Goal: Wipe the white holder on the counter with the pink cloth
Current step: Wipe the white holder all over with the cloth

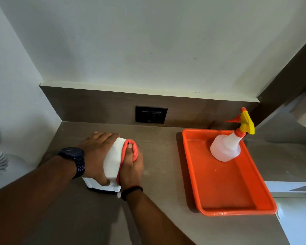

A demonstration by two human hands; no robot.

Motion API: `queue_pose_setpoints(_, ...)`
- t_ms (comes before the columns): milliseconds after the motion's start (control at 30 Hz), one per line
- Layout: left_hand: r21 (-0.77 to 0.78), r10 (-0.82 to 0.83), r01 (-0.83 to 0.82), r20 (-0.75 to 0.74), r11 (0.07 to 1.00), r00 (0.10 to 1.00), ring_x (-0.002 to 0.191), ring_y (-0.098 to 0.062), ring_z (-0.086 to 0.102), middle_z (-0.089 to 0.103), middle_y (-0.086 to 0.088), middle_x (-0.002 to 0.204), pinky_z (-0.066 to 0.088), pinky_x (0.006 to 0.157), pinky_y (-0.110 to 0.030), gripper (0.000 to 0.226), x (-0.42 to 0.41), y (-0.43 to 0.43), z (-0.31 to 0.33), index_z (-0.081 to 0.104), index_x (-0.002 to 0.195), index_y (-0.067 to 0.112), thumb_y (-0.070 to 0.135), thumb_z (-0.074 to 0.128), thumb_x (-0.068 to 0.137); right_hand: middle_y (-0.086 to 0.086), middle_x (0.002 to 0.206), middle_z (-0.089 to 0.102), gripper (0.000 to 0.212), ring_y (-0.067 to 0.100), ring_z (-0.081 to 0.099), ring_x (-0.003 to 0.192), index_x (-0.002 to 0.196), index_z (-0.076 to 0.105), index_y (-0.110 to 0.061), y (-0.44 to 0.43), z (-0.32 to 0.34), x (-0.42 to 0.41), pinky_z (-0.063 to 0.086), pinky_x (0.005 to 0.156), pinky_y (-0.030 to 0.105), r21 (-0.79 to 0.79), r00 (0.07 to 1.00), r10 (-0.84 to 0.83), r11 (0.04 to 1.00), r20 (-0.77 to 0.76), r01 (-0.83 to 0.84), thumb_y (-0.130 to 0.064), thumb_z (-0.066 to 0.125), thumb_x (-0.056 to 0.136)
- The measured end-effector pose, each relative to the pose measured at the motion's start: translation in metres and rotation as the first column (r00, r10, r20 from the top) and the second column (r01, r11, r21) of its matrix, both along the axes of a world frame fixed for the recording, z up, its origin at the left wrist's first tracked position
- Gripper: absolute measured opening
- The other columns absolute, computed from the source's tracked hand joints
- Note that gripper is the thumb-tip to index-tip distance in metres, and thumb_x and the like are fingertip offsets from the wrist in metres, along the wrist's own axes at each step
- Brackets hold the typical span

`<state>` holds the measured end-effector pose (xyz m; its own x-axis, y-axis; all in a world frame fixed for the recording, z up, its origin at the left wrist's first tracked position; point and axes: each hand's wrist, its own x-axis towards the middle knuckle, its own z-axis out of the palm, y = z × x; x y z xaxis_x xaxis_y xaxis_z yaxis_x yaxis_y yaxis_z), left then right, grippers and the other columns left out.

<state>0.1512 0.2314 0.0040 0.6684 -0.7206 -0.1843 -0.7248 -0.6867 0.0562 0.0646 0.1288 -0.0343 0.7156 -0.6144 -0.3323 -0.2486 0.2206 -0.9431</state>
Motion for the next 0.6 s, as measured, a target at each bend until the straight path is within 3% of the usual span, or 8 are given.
queue_pose_setpoints(67, 0.011, 0.010, -0.009, -0.013, 1.000, 1.000, 0.130, -0.022, 0.028, 0.030, -0.001, 0.145, 0.023, 0.111, -0.038, 0.140, -0.002, -0.001, 0.004, 0.012, 0.143, 0.019, 0.073, 0.065, 0.025, 0.000, 0.128, 0.066, 0.033, 0.019, 0.058, 0.123, 0.123, 0.063, -0.031, -0.005, -0.002, 0.005, 0.043, 0.111, 0.040, 0.027, 1.000, 0.011, 1.000, -0.028, -0.010, -0.044, 0.046, 0.098)
queue_pose_setpoints(133, 0.014, 0.014, -0.014, -0.026, 1.000, 1.000, 0.132, -0.023, 0.026, 0.028, -0.001, 0.147, 0.022, 0.112, -0.039, 0.140, -0.003, -0.002, 0.007, 0.009, 0.144, 0.020, 0.071, 0.067, 0.027, 0.002, 0.134, 0.065, 0.038, 0.022, 0.057, 0.127, 0.130, 0.061, -0.027, -0.001, -0.005, 0.002, 0.041, 0.113, 0.046, 0.063, 0.999, 0.009, 0.998, -0.044, -0.007, -0.043, 0.044, 0.100)
queue_pose_setpoints(233, 0.020, 0.000, 0.000, -0.037, 1.000, 0.999, 0.131, -0.023, 0.026, 0.028, 0.000, 0.147, 0.021, 0.112, -0.039, 0.138, -0.004, -0.002, 0.009, 0.008, 0.143, 0.020, 0.071, 0.069, 0.030, -0.007, 0.129, 0.066, 0.026, 0.018, 0.061, 0.121, 0.115, 0.060, -0.047, 0.012, -0.006, -0.013, 0.046, 0.109, 0.045, 0.043, 0.999, -0.001, 0.999, -0.039, 0.003, -0.051, 0.043, 0.094)
queue_pose_setpoints(333, -0.003, -0.018, 0.018, -0.018, 1.000, 1.000, 0.127, -0.021, 0.033, 0.035, 0.000, 0.142, 0.025, 0.111, -0.039, 0.134, -0.003, -0.003, 0.007, 0.016, 0.141, 0.020, 0.073, 0.070, 0.031, -0.021, 0.109, 0.063, 0.011, 0.004, 0.061, 0.107, 0.092, 0.055, -0.060, 0.014, 0.004, -0.015, 0.050, 0.102, 0.041, 0.000, 0.999, -0.030, 1.000, 0.018, 0.030, -0.058, 0.047, 0.085)
queue_pose_setpoints(400, -0.008, -0.017, 0.017, 0.003, 1.000, 1.000, 0.122, -0.021, 0.036, 0.039, 0.000, 0.137, 0.027, 0.109, -0.038, 0.131, -0.003, -0.002, 0.007, 0.020, 0.138, 0.020, 0.074, 0.068, 0.028, -0.016, 0.104, 0.064, 0.011, 0.008, 0.061, 0.105, 0.091, 0.059, -0.054, 0.006, 0.013, -0.005, 0.048, 0.104, 0.042, -0.062, 0.999, -0.018, 0.998, 0.042, 0.021, -0.050, 0.049, 0.088)
queue_pose_setpoints(500, 0.007, 0.013, -0.012, -0.013, 1.000, 1.000, 0.122, -0.024, 0.035, 0.038, -0.003, 0.138, 0.027, 0.108, -0.039, 0.135, -0.003, -0.002, 0.006, 0.018, 0.138, 0.018, 0.071, 0.066, 0.024, 0.008, 0.125, 0.068, 0.029, 0.027, 0.058, 0.124, 0.117, 0.069, -0.025, -0.004, 0.010, 0.007, 0.040, 0.112, 0.046, -0.060, 1.000, 0.003, 0.998, 0.022, -0.001, -0.035, 0.051, 0.097)
queue_pose_setpoints(600, 0.026, 0.020, -0.019, -0.019, 0.999, 1.000, 0.124, -0.024, 0.032, 0.036, -0.003, 0.141, 0.028, 0.108, -0.040, 0.135, -0.004, -0.003, 0.007, 0.014, 0.139, 0.020, 0.068, 0.068, 0.024, 0.005, 0.130, 0.067, 0.035, 0.025, 0.058, 0.125, 0.126, 0.063, -0.026, -0.002, 0.000, 0.000, 0.042, 0.111, 0.048, 0.046, 1.000, 0.006, 0.999, -0.030, -0.005, -0.038, 0.046, 0.098)
